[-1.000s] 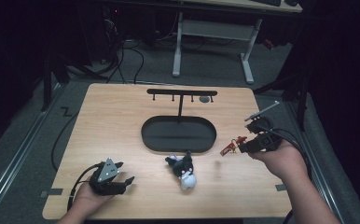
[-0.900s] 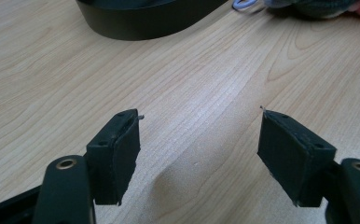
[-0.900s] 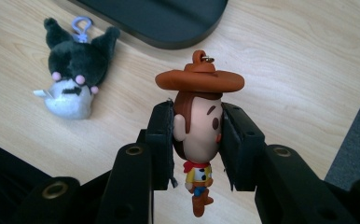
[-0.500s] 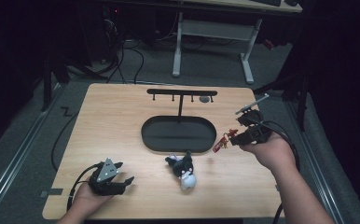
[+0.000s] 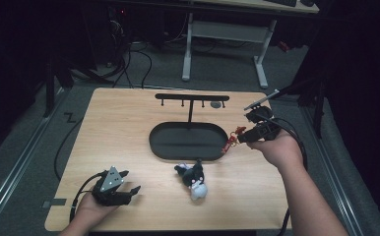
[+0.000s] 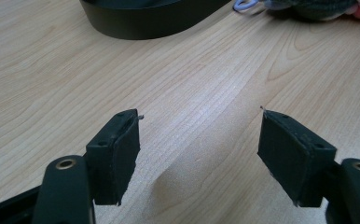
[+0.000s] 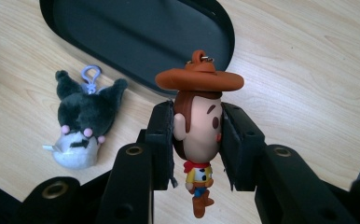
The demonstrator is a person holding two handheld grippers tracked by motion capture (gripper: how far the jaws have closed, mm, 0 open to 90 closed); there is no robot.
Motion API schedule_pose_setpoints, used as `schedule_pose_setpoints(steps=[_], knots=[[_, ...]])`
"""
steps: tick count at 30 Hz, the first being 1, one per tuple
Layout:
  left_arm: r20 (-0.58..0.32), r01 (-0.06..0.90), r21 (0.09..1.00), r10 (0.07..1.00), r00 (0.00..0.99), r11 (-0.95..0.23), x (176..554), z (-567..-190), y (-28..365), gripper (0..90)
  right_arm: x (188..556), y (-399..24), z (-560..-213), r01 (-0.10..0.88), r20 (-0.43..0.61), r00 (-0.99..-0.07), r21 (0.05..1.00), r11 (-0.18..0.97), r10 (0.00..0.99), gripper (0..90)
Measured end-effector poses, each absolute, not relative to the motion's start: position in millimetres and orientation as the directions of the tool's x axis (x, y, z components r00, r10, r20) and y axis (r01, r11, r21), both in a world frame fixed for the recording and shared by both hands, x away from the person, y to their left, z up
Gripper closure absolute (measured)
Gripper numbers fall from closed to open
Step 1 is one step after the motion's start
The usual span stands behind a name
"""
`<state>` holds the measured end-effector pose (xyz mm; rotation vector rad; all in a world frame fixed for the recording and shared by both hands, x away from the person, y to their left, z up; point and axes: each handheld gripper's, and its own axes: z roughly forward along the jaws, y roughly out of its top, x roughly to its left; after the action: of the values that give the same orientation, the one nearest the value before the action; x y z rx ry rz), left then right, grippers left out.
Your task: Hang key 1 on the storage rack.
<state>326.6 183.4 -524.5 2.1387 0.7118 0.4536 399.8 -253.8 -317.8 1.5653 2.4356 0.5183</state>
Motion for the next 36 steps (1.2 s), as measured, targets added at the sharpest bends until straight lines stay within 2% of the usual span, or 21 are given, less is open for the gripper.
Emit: schedule_pose_setpoints(steps=[22, 36], knots=[[0.076, 0.333, 0.798, 0.631, 0.772, -0.503, 327.9, -524.5, 184.8, 29.1, 426.6, -244.0, -313.1, 0.833, 0.017, -0.412, 0.413, 0.369, 0.911, 67.1], [0.082, 0.33, 0.803, 0.641, 0.763, -0.495, 327.9, -523.9, 187.5, 25.0, 445.2, -236.4, -309.1, 0.83, 0.021, -0.413, 0.421, 0.366, 0.911, 67.1]])
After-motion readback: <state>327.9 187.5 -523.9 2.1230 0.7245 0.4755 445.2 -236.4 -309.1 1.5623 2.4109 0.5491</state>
